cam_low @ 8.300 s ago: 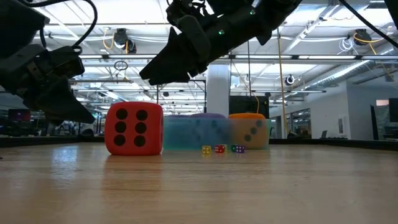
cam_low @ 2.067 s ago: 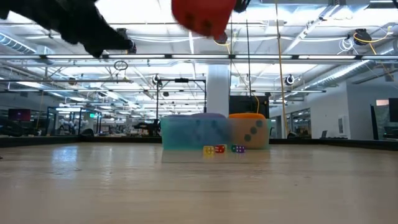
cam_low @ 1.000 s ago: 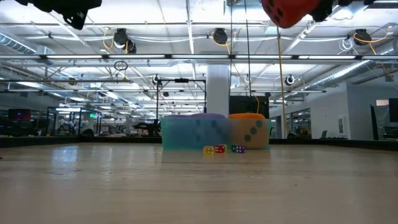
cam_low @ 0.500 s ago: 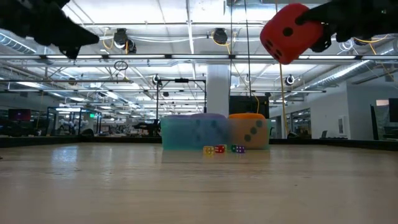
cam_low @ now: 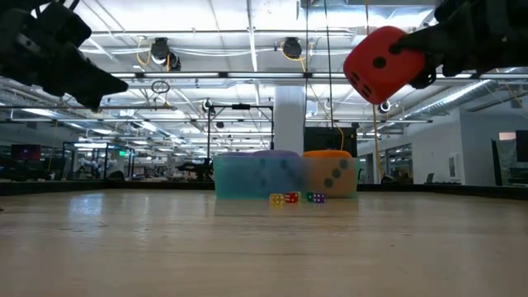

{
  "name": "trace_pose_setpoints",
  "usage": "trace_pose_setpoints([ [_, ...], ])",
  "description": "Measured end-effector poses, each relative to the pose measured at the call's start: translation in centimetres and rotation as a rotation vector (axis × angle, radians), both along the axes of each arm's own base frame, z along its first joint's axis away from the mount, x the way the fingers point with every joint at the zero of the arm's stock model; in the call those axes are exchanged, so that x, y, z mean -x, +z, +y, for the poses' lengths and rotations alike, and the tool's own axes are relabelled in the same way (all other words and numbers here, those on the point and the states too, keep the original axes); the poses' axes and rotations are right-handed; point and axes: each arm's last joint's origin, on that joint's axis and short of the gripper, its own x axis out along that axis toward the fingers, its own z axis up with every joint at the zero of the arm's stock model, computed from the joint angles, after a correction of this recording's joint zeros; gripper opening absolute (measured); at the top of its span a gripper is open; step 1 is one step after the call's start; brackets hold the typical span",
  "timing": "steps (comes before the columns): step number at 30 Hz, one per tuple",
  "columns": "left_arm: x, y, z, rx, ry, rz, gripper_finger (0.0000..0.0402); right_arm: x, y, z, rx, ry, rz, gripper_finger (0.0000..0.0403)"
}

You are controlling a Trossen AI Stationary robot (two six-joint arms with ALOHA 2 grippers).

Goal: Pick & Place Dice
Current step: Put the large red dice into the basket

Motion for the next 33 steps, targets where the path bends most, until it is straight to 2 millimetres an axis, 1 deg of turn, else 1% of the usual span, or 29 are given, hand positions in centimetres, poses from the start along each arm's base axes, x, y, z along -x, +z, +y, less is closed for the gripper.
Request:
trace_pose_setpoints([
  [3, 0.0, 0.0, 0.0, 0.002, -0.002, 0.000, 0.0004, 0.0, -0.2, -0.1, -0.009, -0.005, 0.002, 0.0393],
  [5, 0.0, 0.0, 0.0, 0.002, -0.002, -0.001, 0.0005, 0.0, -0.2, -0.1, -0.010, -0.005, 0.002, 0.0393],
  [10, 0.0, 0.1, 0.0, 0.029, 0.004, -0.013, 0.0029, 0.0, -0.1, 0.1, -0.014, 0.041, 0.000, 0.0393],
  [14, 0.0, 0.1, 0.0, 0.029, 0.006, -0.012, 0.0036, 0.0, -0.2, 0.1, -0.031, 0.045, 0.002, 0.0393],
  [17, 0.0, 0.1, 0.0, 0.027, 0.008, -0.011, 0.0036, 0.0, -1.0, 0.1, -0.050, 0.046, -0.013, 0.0393],
  [22, 0.0, 0.1, 0.0, 0.027, 0.011, -0.011, 0.0037, 0.4, -2.9, 0.0, -0.066, 0.036, -0.066, 0.0393],
  [24, 0.0, 0.1, 0.0, 0.026, 0.011, -0.011, 0.0037, 0.5, -2.4, 0.0, -0.067, 0.016, -0.126, 0.0393],
  [29, 0.0, 0.1, 0.0, 0.025, 0.011, -0.010, 0.0037, 0.3, -2.4, -0.3, -0.069, -0.061, -0.096, 0.0393],
  [30, 0.0, 0.1, 0.0, 0.025, 0.011, -0.010, 0.0037, 0.1, -2.1, -0.3, -0.067, -0.064, -0.092, 0.0393],
  [33, 0.0, 0.1, 0.0, 0.024, 0.011, -0.010, 0.0037, -0.7, 0.0, -0.4, -0.050, -0.103, -0.090, 0.0393],
])
